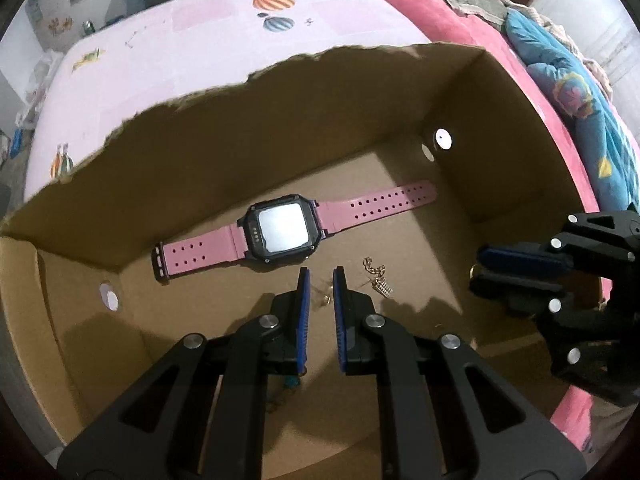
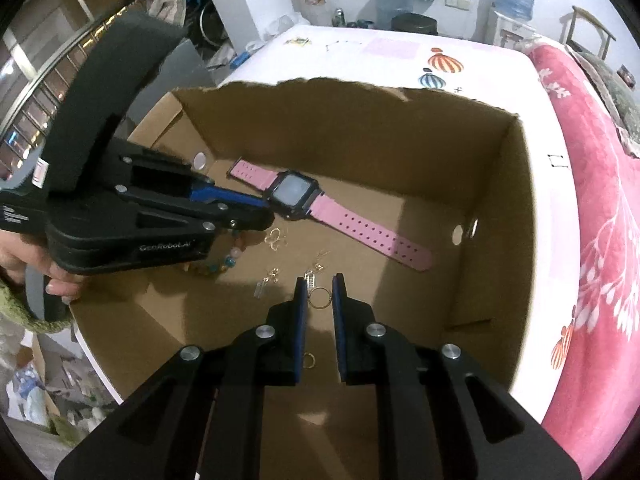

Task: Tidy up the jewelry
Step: 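Open the left tool to drop the butterfly charm while the right tool drops the ring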

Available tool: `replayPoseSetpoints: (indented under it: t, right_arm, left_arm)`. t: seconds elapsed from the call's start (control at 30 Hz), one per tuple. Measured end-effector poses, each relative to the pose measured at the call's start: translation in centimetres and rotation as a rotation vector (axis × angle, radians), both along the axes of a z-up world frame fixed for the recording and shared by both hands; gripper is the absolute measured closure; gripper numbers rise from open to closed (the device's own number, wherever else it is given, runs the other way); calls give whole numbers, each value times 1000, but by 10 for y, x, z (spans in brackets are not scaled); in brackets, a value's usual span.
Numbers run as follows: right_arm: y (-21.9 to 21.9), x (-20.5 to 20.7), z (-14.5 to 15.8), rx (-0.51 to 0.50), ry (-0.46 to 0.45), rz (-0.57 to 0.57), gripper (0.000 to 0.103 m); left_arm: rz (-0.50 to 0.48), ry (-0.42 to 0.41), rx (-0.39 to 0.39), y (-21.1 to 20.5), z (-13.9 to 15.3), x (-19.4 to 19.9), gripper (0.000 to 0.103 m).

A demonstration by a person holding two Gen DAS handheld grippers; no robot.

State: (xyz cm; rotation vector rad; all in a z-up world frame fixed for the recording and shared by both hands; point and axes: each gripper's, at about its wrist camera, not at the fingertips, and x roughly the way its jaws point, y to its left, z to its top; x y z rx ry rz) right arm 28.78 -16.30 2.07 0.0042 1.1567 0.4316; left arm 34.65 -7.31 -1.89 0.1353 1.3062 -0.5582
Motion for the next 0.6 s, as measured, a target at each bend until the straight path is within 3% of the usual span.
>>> replayPoseSetpoints:
  t: [0.1, 0.23, 0.3, 0.37, 0.5, 0.6]
  right_arm:
    - [-4, 2, 2, 19, -6, -10, 89]
    - [-9, -2, 13, 37, -46, -23, 78]
    - [-12, -5, 21, 51, -71, -28, 75]
    - [-18, -11, 33, 72, -106, -42, 69]
    - [-32, -29, 62, 128, -187, -68, 64]
    - [-46, -55, 87, 178, -276, -90, 52]
  left_arm:
    - [17, 9, -7, 3, -1, 3, 92]
    - [28, -41, -5, 8, 10, 2, 90]
    - [26, -94, -18, 10, 23, -3, 77]
    - [17, -139, -23, 13, 37, -9, 72]
    - [-7, -279, -35, 24, 79, -39, 45]
    - [-5, -372, -81, 42, 112, -68, 28]
